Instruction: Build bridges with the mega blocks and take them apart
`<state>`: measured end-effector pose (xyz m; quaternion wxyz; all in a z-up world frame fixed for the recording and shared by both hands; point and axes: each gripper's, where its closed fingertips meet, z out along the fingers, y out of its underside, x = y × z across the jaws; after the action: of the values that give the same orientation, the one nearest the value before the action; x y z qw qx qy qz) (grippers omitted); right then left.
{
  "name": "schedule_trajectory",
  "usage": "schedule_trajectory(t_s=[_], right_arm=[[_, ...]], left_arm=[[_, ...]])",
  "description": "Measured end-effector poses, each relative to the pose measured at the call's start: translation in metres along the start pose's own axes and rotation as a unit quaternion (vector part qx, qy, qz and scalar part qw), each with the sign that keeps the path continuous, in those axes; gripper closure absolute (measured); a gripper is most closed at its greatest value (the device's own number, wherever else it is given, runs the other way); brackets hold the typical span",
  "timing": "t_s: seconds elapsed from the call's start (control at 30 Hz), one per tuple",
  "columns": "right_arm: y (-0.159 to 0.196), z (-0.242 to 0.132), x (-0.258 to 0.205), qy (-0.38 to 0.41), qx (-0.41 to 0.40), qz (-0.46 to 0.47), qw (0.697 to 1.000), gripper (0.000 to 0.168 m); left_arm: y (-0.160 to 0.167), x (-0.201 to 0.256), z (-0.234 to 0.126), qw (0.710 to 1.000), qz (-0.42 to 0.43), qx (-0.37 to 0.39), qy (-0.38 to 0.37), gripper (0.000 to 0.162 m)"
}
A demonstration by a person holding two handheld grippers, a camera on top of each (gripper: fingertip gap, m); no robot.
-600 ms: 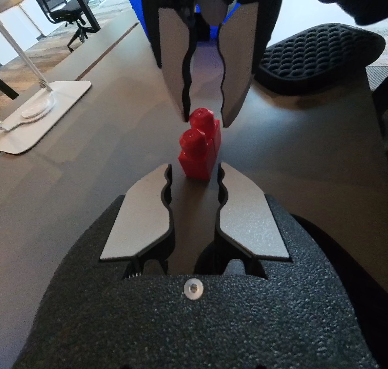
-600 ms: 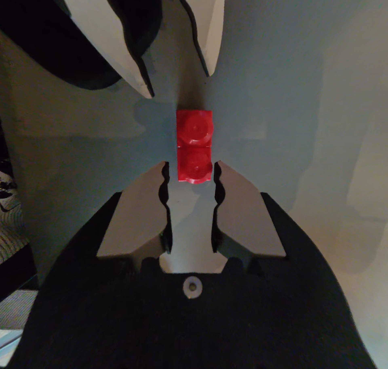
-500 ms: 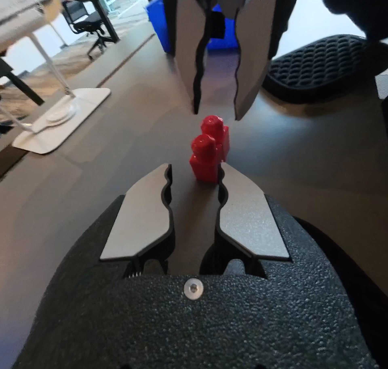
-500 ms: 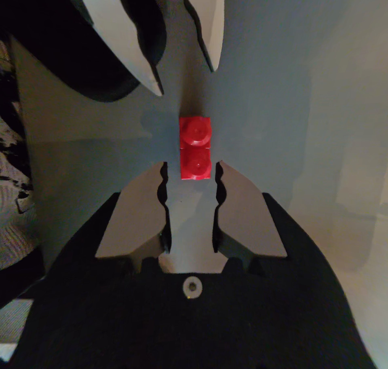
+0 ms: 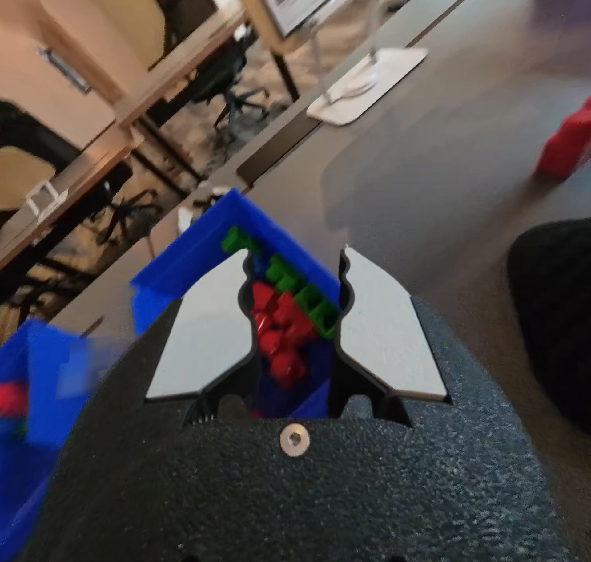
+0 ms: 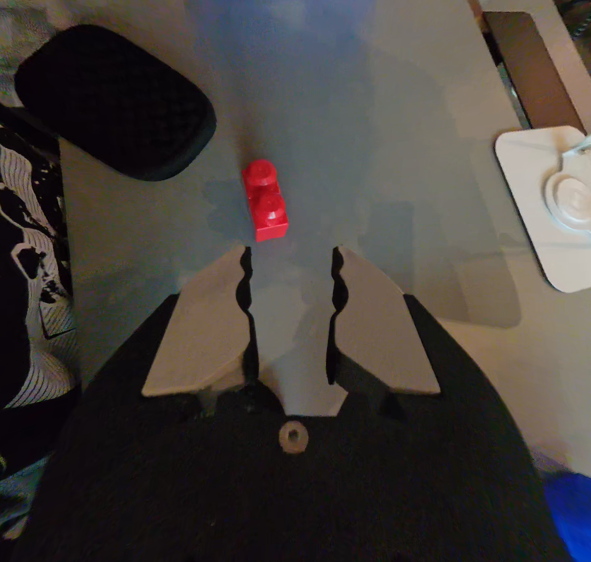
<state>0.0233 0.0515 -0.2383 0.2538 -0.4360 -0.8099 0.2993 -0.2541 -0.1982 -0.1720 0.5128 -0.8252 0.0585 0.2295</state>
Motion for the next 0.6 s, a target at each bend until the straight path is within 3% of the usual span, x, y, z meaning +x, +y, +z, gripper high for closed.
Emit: schedule_trajectory(t_s=[0.23, 0.4, 0.6], right_arm=[[0.022, -0.014, 0.009, 0.028, 0.005, 0.042, 0.999, 0.120], [0.022, -0.020, 0.015, 0.049, 0.006, 0.053, 0.997, 0.120], [0.021, -0.018, 0.016, 0.053, -0.012, 0.051, 0.997, 0.120]], left_arm=[[0.075, -0.047, -0.029, 0.990, 0.000, -0.143, -0.014, 0.106], [0.110, -0.028, -0.001, 0.975, -0.080, -0.206, 0.005, 0.111], [0.128, 0.010, 0.037, 0.968, -0.097, -0.230, 0.031, 0.124]])
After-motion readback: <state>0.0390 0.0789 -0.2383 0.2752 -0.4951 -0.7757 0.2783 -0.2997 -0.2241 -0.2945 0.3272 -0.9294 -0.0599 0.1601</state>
